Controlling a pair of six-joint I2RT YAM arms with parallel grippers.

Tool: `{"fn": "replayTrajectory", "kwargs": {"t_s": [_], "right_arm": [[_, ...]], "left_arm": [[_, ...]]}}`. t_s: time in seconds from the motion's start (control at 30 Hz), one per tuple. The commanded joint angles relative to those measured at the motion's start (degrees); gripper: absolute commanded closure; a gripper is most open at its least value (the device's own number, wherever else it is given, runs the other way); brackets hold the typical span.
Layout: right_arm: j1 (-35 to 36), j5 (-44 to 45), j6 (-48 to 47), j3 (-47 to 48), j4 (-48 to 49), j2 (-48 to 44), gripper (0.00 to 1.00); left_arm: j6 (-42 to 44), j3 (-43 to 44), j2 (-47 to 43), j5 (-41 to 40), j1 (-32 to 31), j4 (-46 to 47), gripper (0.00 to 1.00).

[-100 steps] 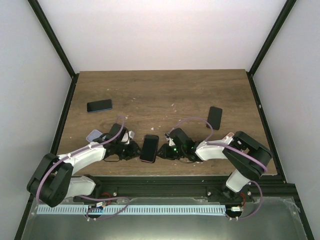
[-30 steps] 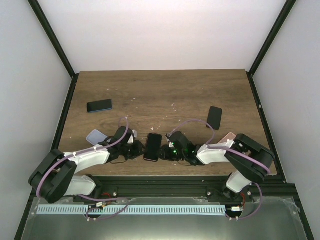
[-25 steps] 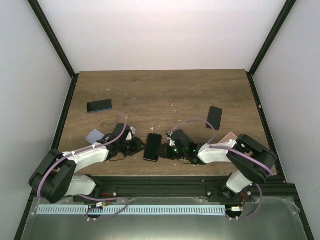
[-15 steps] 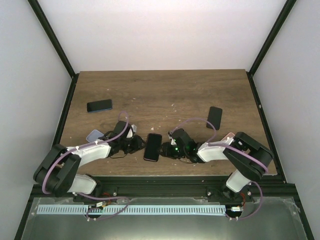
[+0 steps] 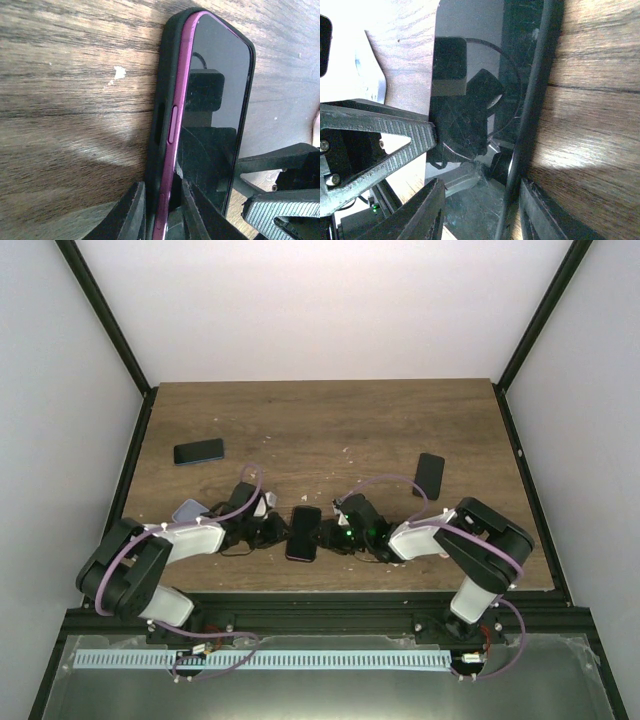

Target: Put the phone into the phone case

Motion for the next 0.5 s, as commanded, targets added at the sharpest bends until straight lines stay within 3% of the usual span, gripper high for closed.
{"fn": "replayTrajectory", "kwargs": {"t_s": [0.0,0.27,0.47], "right_arm": [[-0.2,-2.4,2.0,1.2,6.6,1.7,0.57],[-0.1,-6.4,7.4,-3.2,20.7,1.4,0.55],[-0.1,-9.2,8.2,-2.8,25.4,1.0,0.53]], "left_arm": [[0.6,-1.5,0.5,2.5,0.0,1.5,0.81],[-4.0,-6.4,-2.3,7.5,0.4,6.0,0.83],[-5.5,-8.5,-2.2,9.1,0.4,9.1,0.83]]}}
